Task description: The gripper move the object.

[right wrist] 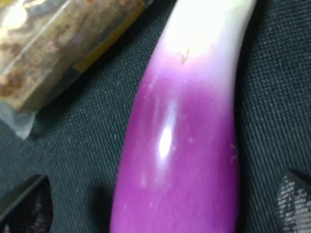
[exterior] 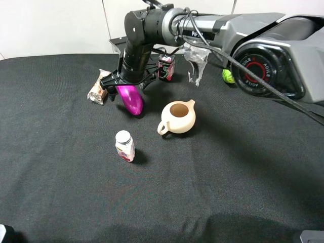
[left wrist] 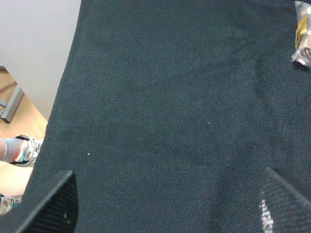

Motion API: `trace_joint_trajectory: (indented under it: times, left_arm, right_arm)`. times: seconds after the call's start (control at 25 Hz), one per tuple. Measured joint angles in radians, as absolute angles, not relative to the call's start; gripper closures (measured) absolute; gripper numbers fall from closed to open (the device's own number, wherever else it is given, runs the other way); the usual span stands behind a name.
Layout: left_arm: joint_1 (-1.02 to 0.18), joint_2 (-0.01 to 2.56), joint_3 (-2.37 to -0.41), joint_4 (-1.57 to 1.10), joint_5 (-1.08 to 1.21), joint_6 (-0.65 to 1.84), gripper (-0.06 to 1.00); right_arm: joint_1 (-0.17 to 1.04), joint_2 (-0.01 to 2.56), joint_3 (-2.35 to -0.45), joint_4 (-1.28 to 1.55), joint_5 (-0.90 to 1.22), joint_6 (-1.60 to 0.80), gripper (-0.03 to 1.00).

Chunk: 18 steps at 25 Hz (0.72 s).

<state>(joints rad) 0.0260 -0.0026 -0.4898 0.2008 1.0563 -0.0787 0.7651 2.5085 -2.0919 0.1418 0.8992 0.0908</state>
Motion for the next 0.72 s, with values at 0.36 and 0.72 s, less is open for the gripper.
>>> trace_joint_trajectory:
  times: [0.36,0.72]
  left_arm:
    - [0.026,-0.003,-0.490,0.201,1.056,-0.079,0.15]
    - [0.026,-0.003,-0.490,0.201,1.056,-0.079,0.15]
  right_arm:
    - [0.758,2.423,-2.193,0.033,1.149,0.098,0.27]
    - [0.696,2.297,-2.231,-0.021,1.217,0.094,0.27]
